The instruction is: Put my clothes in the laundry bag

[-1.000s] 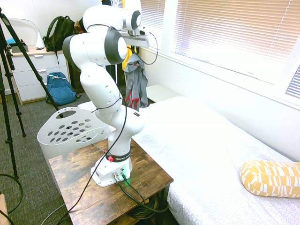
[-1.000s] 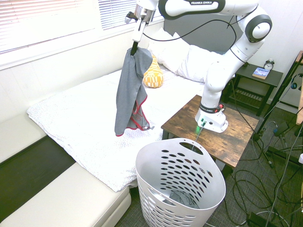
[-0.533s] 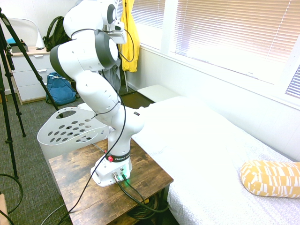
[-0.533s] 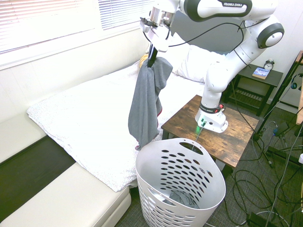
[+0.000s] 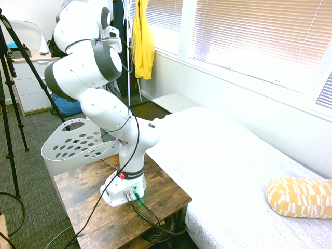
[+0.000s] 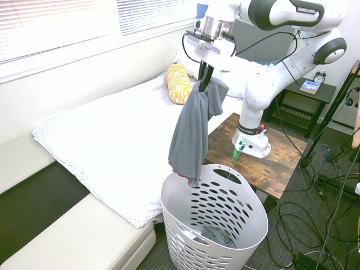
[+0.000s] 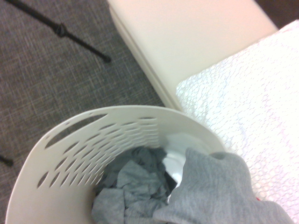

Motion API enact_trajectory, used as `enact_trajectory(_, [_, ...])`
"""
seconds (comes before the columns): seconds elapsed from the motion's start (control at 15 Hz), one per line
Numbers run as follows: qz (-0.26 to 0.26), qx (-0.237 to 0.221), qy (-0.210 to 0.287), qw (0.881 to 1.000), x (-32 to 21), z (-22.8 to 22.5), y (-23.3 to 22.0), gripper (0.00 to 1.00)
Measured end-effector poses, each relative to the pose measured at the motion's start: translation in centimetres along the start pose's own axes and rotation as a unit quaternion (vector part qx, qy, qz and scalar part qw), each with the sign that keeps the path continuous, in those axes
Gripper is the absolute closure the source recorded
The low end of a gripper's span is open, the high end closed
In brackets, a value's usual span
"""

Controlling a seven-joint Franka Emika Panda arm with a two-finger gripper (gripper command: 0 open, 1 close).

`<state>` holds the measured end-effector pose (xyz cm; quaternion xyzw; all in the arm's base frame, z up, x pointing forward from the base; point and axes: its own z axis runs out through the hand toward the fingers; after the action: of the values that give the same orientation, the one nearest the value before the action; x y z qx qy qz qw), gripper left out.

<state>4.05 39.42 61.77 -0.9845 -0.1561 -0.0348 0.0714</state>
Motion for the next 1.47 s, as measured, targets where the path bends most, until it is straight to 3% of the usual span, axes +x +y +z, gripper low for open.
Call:
enact_trajectory(0.33, [-0.015, -0.016, -0.076, 0.997, -3.1, 7.9, -1.3, 1.00])
enact_trajectory(0.6, [-0.002, -0.044, -0.103, 0.994, -3.6, 15.9, -1.1, 1.00])
enact_trajectory(0.67, [-0.001, -0.051, -0.108, 0.993, -3.6, 17.6, -1.1, 0.00])
enact_trajectory(1.47, [-0.020, -0.056, -0.124, 0.990, -4.3, 20.2, -2.1, 0.00])
